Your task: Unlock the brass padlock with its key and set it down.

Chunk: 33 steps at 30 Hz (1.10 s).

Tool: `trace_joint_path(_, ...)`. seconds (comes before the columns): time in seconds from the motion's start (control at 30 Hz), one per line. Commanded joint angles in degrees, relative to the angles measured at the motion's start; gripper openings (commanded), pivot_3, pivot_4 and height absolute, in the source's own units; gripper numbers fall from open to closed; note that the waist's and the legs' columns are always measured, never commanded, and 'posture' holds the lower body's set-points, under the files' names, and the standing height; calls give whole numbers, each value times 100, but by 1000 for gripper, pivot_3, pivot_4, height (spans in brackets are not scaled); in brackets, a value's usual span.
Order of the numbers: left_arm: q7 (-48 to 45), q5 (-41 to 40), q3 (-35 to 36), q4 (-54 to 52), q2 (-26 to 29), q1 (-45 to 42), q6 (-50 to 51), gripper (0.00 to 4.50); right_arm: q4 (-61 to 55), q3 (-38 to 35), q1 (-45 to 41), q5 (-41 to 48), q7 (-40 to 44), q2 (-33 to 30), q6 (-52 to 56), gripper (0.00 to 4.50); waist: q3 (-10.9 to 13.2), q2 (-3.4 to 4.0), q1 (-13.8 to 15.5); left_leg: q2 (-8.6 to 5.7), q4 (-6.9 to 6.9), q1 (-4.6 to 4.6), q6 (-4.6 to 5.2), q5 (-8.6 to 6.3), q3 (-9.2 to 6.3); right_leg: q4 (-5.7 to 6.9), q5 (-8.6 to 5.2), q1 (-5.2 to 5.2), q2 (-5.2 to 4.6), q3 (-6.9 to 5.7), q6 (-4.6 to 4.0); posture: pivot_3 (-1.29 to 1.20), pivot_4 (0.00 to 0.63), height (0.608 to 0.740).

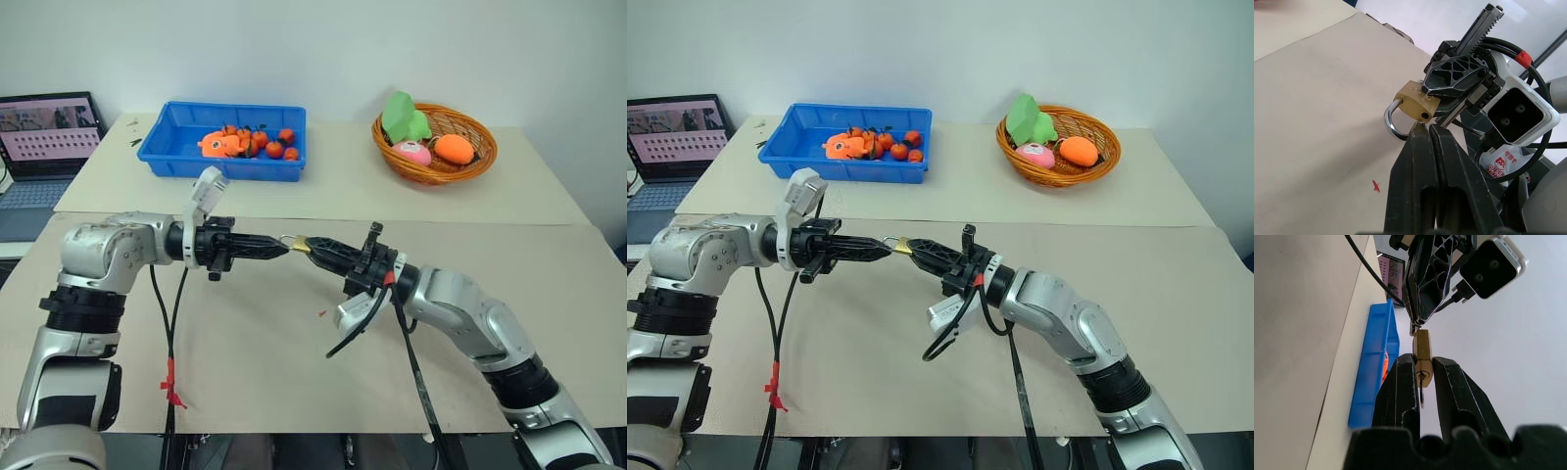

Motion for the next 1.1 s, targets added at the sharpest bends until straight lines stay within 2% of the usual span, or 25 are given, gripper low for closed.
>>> trace_joint_path(0.03,15,33,100,-36,-10,-110,-120,64,-267,-181,-78,188,-22,-1,52,83,0,0,0,0,0,0,0,0,0,0,0,0,0,0,0,0,150,740)
trace_joint_path(0.5,23,100,84,49,-95,-126,-168,64,-544,-285,27,393,157,-81,197,83,0,0,5,0,0,0,0,0,-1,0,0,0,0,0,0,0,150,740)
trace_joint_path(1.1,140,193,133,157,-220,-224,-221,64,-909,-59,393,701,668,81,514,83,0,0,10,0,0,0,0,0,-1,0,0,0,1,0,0,0,150,740)
